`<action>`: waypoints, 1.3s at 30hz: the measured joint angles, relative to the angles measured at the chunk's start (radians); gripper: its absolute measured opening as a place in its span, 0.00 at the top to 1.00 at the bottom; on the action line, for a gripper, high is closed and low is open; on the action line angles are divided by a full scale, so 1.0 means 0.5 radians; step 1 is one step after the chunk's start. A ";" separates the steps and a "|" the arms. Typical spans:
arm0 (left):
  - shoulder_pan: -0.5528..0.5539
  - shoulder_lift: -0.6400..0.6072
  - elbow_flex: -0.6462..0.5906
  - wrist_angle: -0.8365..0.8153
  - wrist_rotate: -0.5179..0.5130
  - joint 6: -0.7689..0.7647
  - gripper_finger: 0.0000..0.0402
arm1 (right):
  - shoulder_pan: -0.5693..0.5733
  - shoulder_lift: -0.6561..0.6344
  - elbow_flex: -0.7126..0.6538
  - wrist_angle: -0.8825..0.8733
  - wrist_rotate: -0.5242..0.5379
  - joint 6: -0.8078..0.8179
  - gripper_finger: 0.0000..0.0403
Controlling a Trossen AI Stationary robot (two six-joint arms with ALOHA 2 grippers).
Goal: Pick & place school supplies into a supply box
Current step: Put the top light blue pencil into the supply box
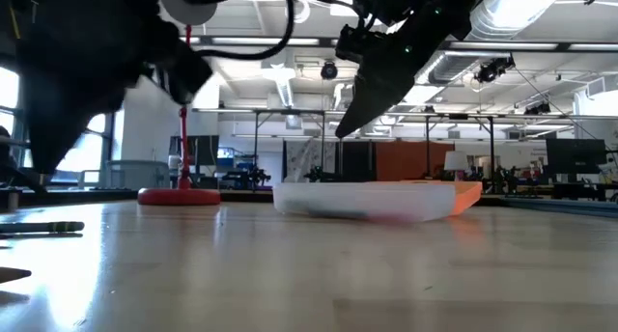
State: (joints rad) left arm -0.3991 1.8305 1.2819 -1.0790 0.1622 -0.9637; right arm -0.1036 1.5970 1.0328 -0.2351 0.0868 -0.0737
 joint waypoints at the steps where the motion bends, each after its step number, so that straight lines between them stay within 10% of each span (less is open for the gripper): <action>1: -0.002 0.000 0.000 -0.056 0.079 0.004 0.59 | 0.000 0.000 0.000 -0.005 0.000 0.010 0.74; 27: 0.052 0.531 0.002 -0.172 0.669 0.648 0.60 | 0.000 0.002 0.000 -0.044 -0.011 0.046 0.74; 39: 0.308 0.707 0.003 -0.230 0.715 0.874 0.96 | -0.001 0.002 0.000 -0.050 -0.047 0.042 0.74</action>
State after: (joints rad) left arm -0.2449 2.1838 1.2835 -1.1938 0.5198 -0.5265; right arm -0.1040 1.5978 1.0328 -0.2601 0.0635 -0.0528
